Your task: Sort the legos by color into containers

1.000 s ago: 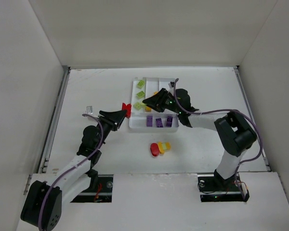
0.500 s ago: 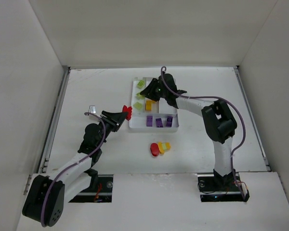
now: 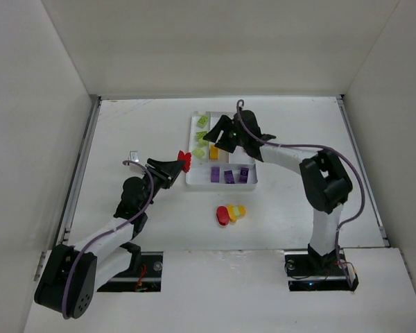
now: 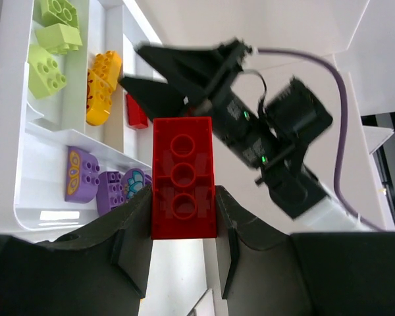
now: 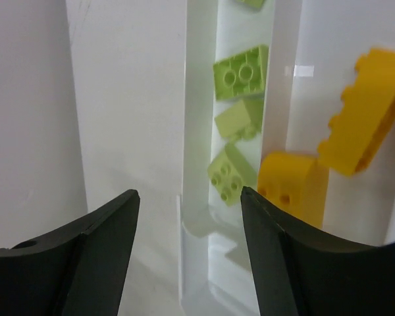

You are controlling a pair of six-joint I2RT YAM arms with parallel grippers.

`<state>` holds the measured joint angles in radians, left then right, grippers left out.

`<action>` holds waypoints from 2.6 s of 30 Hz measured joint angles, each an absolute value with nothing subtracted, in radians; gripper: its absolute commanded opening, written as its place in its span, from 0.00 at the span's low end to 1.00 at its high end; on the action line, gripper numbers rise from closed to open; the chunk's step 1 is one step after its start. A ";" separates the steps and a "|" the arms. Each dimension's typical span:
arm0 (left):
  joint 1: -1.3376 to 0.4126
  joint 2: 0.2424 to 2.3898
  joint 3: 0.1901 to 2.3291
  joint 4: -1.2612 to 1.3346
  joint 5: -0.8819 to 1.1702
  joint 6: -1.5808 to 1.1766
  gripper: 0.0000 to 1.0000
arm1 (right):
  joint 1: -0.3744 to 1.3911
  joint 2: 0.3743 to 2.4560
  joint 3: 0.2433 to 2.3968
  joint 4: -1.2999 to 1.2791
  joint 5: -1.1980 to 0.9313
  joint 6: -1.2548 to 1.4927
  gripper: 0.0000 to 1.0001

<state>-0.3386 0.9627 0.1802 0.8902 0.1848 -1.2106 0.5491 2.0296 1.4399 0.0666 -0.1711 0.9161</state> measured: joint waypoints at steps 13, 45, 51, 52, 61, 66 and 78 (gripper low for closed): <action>-0.430 1.213 0.230 1.111 0.205 -1.392 0.20 | 0.559 1.606 0.794 0.796 -0.411 1.213 0.87; -0.602 1.140 0.249 1.068 0.075 -1.343 0.45 | 0.590 1.610 0.659 1.026 -0.437 1.328 0.35; -0.621 1.081 0.264 0.979 0.041 -1.276 0.46 | 0.576 1.610 0.653 1.024 -0.437 1.328 0.35; -0.623 1.073 0.269 0.971 0.036 -1.266 0.46 | 0.576 1.610 0.653 1.024 -0.438 1.328 0.35; -0.636 1.074 0.278 0.951 0.022 -1.238 0.38 | 0.576 1.610 0.653 1.024 -0.442 1.330 0.35; -0.640 1.079 0.283 0.949 0.021 -1.238 0.37 | 0.576 1.610 0.653 1.026 -0.445 1.333 0.35; -0.646 1.098 0.304 0.945 0.010 -1.239 0.27 | 0.569 1.615 0.653 1.041 -0.445 1.359 0.35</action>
<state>-0.6460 1.0985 0.3038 0.9455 0.0105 -1.2392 0.5690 1.6154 0.6529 1.0409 -0.4446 1.3586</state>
